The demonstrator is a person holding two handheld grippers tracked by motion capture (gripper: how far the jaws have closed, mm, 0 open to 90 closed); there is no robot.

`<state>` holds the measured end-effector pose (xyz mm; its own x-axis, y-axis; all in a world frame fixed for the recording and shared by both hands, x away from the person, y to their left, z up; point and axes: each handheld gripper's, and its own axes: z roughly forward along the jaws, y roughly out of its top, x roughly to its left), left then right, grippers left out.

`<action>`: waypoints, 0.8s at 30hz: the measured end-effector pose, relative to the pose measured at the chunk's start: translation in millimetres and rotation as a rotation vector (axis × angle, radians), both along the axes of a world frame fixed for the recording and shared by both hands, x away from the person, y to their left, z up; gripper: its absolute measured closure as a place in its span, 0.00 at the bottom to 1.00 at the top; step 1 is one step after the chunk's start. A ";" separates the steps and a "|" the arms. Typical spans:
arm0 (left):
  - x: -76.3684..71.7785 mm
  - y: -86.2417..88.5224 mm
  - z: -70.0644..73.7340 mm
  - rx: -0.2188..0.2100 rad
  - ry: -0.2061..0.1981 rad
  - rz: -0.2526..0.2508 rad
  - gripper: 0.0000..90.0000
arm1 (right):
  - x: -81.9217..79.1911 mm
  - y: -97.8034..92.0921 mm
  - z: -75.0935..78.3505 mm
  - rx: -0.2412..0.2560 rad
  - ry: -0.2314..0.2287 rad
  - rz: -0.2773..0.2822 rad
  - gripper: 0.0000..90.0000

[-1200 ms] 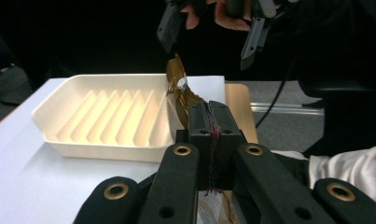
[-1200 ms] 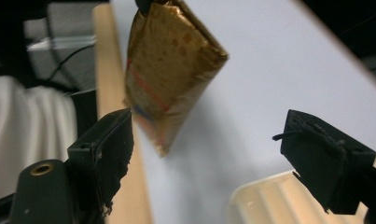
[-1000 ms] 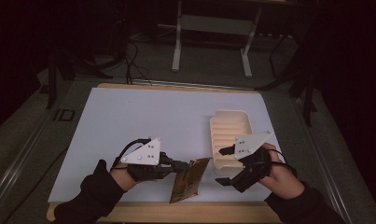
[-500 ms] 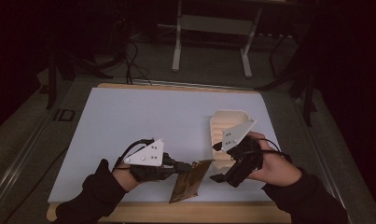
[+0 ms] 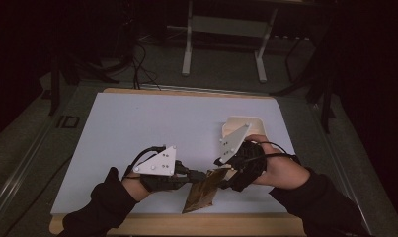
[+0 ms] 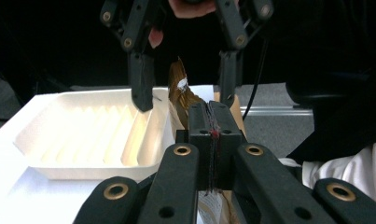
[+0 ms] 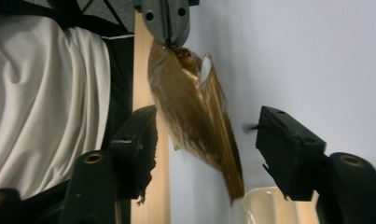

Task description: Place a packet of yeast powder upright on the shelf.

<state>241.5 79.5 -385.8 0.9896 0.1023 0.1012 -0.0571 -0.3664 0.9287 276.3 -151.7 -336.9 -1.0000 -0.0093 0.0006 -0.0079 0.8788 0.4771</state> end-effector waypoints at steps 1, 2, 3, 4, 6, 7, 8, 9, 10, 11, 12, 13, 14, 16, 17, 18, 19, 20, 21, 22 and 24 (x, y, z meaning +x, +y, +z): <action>0.1 -0.1 0.4 -0.003 -0.002 0.003 1.00 | 0.0 1.4 -0.7 -0.009 -0.003 0.006 0.50; 0.5 0.0 0.9 -0.010 -0.002 0.008 1.00 | -0.2 3.0 -1.2 -0.014 -0.007 0.009 0.51; 0.8 0.1 1.1 -0.015 0.001 0.006 1.00 | 0.0 5.2 -2.5 -0.030 -0.003 0.017 0.52; 0.8 0.1 1.5 -0.019 -0.006 0.012 1.00 | -0.4 6.4 -3.2 -0.039 -0.004 0.019 0.53; 0.6 0.2 2.6 -0.018 -0.009 0.014 1.00 | 0.3 9.2 -5.0 -0.060 0.008 0.027 0.56; 0.2 0.5 3.3 -0.020 -0.017 0.018 1.00 | 0.4 10.5 -5.7 -0.073 0.005 0.030 0.59; 0.1 0.8 3.9 -0.024 -0.015 0.017 1.00 | 0.8 11.4 -6.5 -0.079 0.011 0.034 0.61; -0.3 1.0 4.5 -0.028 -0.016 0.017 1.00 | 1.0 12.2 -6.8 -0.092 0.011 0.039 0.64; -0.7 0.8 4.9 -0.030 -0.016 0.020 1.00 | 1.1 13.0 -7.0 -0.098 0.015 0.044 0.67; -0.7 0.9 5.2 -0.029 -0.016 0.020 1.00 | 1.4 13.5 -7.3 -0.103 0.024 0.052 0.69; -0.7 1.1 5.3 -0.027 -0.019 0.022 1.00 | 1.7 14.1 -7.7 -0.115 0.030 0.061 0.72; -0.5 1.3 5.2 -0.027 -0.014 0.023 1.00 | 1.5 14.7 -8.0 -0.121 0.033 0.071 0.76; -0.6 1.4 4.9 -0.024 -0.017 0.026 1.00 | 1.0 15.3 -8.1 -0.128 0.042 0.080 0.80; -0.5 1.6 3.9 -0.023 -0.010 0.023 0.99 | -0.5 16.5 -7.9 -0.148 0.039 0.091 0.86; -0.6 1.6 3.5 -0.024 -0.014 0.024 0.99 | -1.5 17.2 -7.8 -0.157 0.032 0.100 0.88; -0.5 1.6 3.1 -0.027 -0.009 0.024 0.99 | -1.9 17.5 -7.7 -0.161 0.025 0.105 0.88; -0.2 1.5 2.9 -0.029 -0.001 0.022 0.99 | -2.2 17.7 -7.6 -0.164 0.019 0.110 0.89; -0.2 1.5 2.9 -0.029 -0.001 0.022 0.99 | -2.2 17.7 -7.6 -0.164 0.019 0.110 0.89; 0.6 1.7 3.0 -0.030 0.008 0.023 0.99 | -2.5 17.8 -7.5 -0.167 0.019 0.114 0.89; 0.7 1.9 2.9 -0.032 0.008 0.021 0.98 | -2.6 17.9 -7.0 -0.173 0.021 0.120 0.90; 1.2 2.9 3.5 -0.044 0.017 0.025 0.96 | -3.2 17.6 -5.8 -0.174 0.011 0.126 0.91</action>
